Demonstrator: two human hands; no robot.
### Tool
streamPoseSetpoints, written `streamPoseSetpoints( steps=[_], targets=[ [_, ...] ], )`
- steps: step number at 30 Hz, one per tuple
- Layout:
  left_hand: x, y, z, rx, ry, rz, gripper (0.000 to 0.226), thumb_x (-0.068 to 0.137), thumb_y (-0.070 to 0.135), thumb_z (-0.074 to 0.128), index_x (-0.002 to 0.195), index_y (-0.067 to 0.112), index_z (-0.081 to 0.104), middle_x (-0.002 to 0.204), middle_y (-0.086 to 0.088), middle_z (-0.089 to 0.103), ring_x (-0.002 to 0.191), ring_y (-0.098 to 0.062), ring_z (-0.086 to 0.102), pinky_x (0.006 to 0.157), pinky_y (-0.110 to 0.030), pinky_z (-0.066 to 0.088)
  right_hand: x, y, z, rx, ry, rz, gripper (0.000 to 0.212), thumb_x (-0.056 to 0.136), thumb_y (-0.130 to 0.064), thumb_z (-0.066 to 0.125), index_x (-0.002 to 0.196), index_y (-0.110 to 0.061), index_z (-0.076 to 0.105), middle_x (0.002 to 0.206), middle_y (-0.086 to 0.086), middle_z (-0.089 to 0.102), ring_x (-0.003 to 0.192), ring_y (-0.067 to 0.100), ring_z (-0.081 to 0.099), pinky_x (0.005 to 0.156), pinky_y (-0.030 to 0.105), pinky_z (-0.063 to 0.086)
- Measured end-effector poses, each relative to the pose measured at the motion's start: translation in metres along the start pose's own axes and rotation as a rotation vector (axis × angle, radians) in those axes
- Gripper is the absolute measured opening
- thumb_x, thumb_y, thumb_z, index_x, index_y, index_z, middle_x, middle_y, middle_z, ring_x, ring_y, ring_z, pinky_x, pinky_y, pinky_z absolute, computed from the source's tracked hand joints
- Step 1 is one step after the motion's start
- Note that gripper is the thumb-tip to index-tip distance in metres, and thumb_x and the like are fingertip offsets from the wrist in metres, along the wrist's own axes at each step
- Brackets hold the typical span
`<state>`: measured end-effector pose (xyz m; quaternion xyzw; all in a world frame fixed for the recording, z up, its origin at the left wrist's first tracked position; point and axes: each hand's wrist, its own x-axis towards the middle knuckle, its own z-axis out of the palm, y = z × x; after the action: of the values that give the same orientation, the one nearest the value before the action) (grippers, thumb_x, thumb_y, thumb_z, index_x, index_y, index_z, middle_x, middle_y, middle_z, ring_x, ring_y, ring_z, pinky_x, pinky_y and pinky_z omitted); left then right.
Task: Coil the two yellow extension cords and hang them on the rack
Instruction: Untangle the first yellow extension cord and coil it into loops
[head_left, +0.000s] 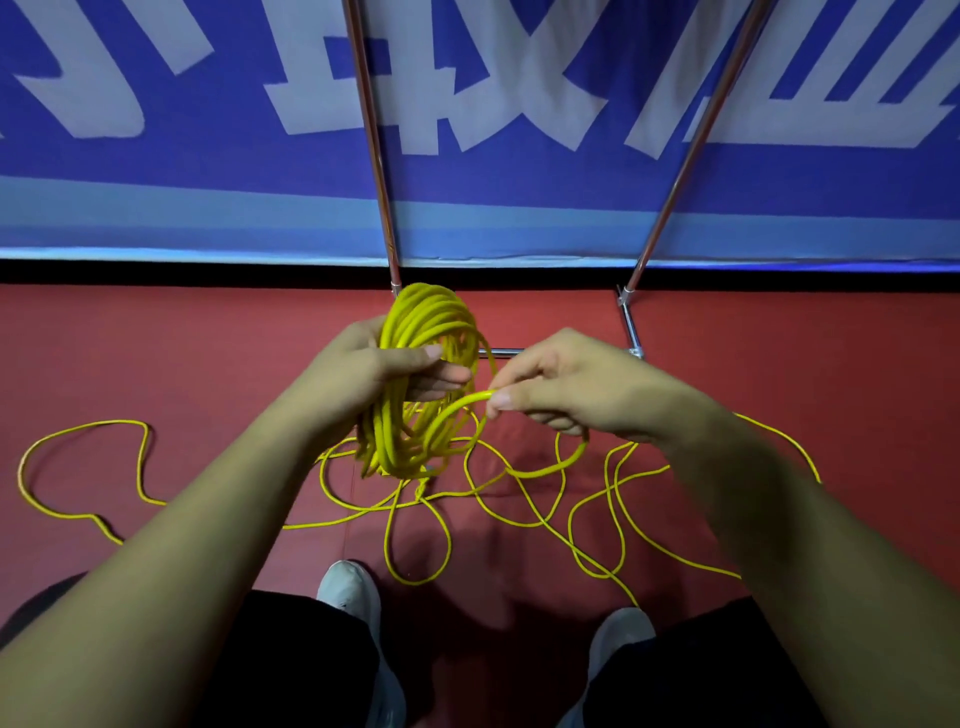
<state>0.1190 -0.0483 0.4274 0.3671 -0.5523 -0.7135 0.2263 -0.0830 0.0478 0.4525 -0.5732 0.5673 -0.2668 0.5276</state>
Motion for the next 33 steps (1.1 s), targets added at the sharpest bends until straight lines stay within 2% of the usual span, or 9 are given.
streamPoseSetpoints(
  steps=[3,6,11,14,17,21,25,28,33],
  targets=[
    [-0.005,-0.003,0.013,-0.002,-0.124,-0.015,0.034,0.082,0.01,0.067,0.111,-0.007,0.06,0.093,-0.027,0.071,0.082,-0.038,0.07,0.074,-0.042,0.06,0.006,-0.001,0.0,0.06,0.034,-0.045,0.016,0.094,-0.014,0.061,0.088,-0.002,0.07,0.048,-0.004,0.036,0.045,0.013,0.026,0.045,0.025,0.022],
    [-0.006,-0.003,0.019,-0.024,-0.177,-0.07,0.013,0.082,0.011,0.067,0.086,0.003,0.058,0.059,-0.013,0.059,0.043,-0.021,0.057,0.045,-0.026,0.049,0.007,0.007,-0.008,-0.003,0.126,-0.106,0.019,0.09,-0.02,0.067,0.081,-0.004,0.071,0.049,0.002,0.04,0.044,0.013,0.033,0.044,0.022,0.027],
    [0.0,-0.002,0.013,-0.256,-0.17,-0.071,0.012,0.083,0.016,0.062,0.074,0.016,0.054,0.051,0.003,0.038,0.036,-0.007,0.033,0.047,-0.023,0.029,0.0,0.051,-0.038,-0.332,-0.016,0.04,0.024,0.091,-0.032,0.066,0.072,-0.018,0.064,0.068,0.002,0.07,0.065,0.009,0.059,0.068,0.032,0.044],
    [0.002,0.001,0.005,-0.245,-0.137,-0.038,0.011,0.085,0.015,0.061,0.074,0.016,0.06,0.051,0.0,0.043,0.037,-0.011,0.038,0.045,-0.021,0.035,-0.004,0.067,-0.048,-0.135,0.046,0.061,0.017,0.09,-0.027,0.064,0.089,-0.011,0.063,0.072,0.005,0.069,0.075,0.02,0.064,0.081,0.04,0.047],
    [0.003,0.004,-0.002,-0.117,-0.113,-0.038,0.021,0.085,0.02,0.063,0.067,0.01,0.066,0.055,-0.01,0.057,0.04,-0.018,0.051,0.044,-0.023,0.045,-0.001,0.058,-0.046,0.105,0.174,-0.05,0.012,0.094,-0.013,0.057,0.098,-0.002,0.06,0.057,0.0,0.051,0.055,0.019,0.051,0.064,0.036,0.046],
    [-0.002,0.002,-0.001,-0.094,-0.111,-0.099,0.021,0.083,0.022,0.059,0.08,0.001,0.058,0.064,-0.018,0.065,0.043,-0.023,0.06,0.042,-0.026,0.051,0.002,0.037,-0.035,0.055,0.196,-0.094,0.014,0.096,-0.011,0.058,0.094,-0.014,0.072,0.053,-0.004,0.036,0.049,0.014,0.028,0.051,0.029,0.03],
    [-0.003,-0.006,0.003,-0.04,-0.174,-0.128,0.021,0.084,0.024,0.065,0.075,0.006,0.063,0.061,-0.013,0.062,0.04,-0.021,0.056,0.041,-0.025,0.048,0.007,0.017,-0.024,-0.048,0.246,-0.141,0.014,0.094,-0.011,0.06,0.097,-0.009,0.074,0.046,-0.008,0.038,0.045,0.014,0.03,0.047,0.03,0.028],
    [-0.002,-0.008,0.008,-0.071,-0.237,-0.138,0.022,0.085,0.029,0.059,0.066,0.017,0.059,0.055,-0.006,0.047,0.039,-0.018,0.044,0.043,-0.023,0.041,0.011,0.013,-0.022,-0.141,0.295,-0.17,0.014,0.094,-0.006,0.059,0.099,0.003,0.07,0.041,-0.017,0.047,0.038,0.001,0.038,0.045,0.01,0.027],
    [-0.002,-0.007,0.013,-0.102,-0.257,-0.134,0.027,0.086,0.029,0.056,0.06,0.023,0.063,0.054,-0.002,0.042,0.04,-0.016,0.044,0.047,-0.026,0.039,0.012,0.018,-0.023,-0.154,0.384,-0.228,0.005,0.091,-0.006,0.063,0.088,-0.005,0.068,0.046,-0.02,0.049,0.044,-0.002,0.04,0.049,0.009,0.029]
  ],
)
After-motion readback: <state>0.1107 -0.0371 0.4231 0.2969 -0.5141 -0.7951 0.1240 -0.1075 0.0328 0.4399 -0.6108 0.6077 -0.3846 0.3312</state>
